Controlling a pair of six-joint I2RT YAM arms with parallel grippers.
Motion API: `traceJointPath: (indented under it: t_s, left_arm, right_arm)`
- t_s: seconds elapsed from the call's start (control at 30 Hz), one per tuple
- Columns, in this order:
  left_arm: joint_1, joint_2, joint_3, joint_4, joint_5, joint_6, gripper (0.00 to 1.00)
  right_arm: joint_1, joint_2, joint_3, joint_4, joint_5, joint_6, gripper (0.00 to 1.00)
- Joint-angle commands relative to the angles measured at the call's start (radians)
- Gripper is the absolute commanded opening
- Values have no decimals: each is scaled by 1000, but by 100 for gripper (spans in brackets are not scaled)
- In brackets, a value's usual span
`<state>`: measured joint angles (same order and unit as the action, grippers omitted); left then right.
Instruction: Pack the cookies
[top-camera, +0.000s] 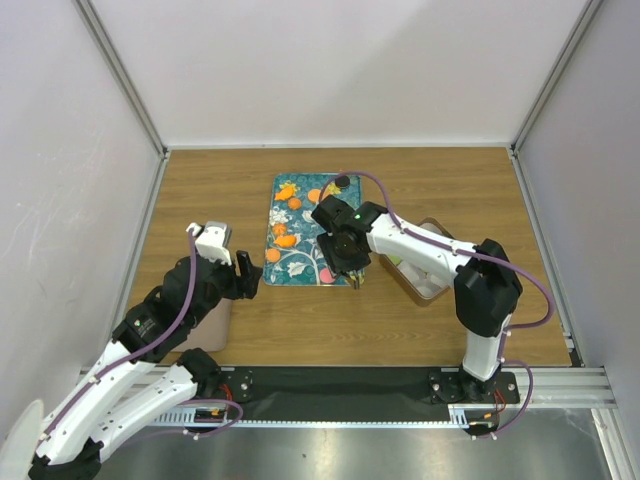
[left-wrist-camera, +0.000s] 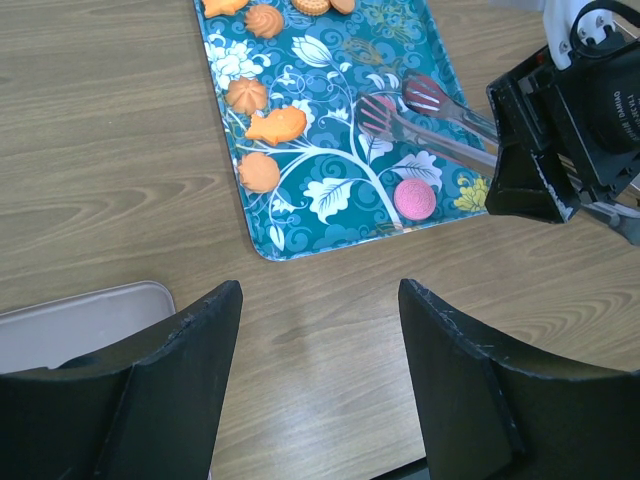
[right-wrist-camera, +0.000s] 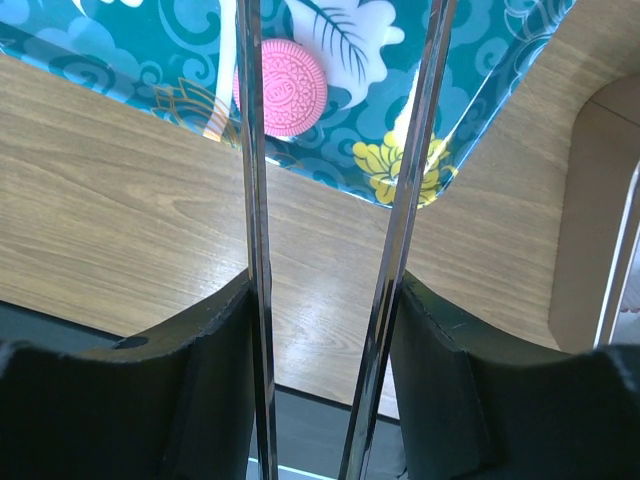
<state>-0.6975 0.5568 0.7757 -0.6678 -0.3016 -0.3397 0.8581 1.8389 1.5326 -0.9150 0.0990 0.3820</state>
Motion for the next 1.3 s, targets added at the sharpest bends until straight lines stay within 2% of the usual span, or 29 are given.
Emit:
traceJointPath:
  t_s: [0.0,0.67,0.9,1.27]
  left_arm:
    - [-7,-8,-4,25,10,8,70]
    - [-7,-12,-4,27,12,8,70]
    - [-5,-18,-4,27,12,8,70]
    - [-5,-23,-6,28,16,8,70]
  right_arm:
    - [9,13,46,-1,27,-15,53]
    - [21,51,73,-19,31,-25,47]
    - [16,40,80,-33,11,-31,34]
    - [-47,-101,104,-76,24,-20,32]
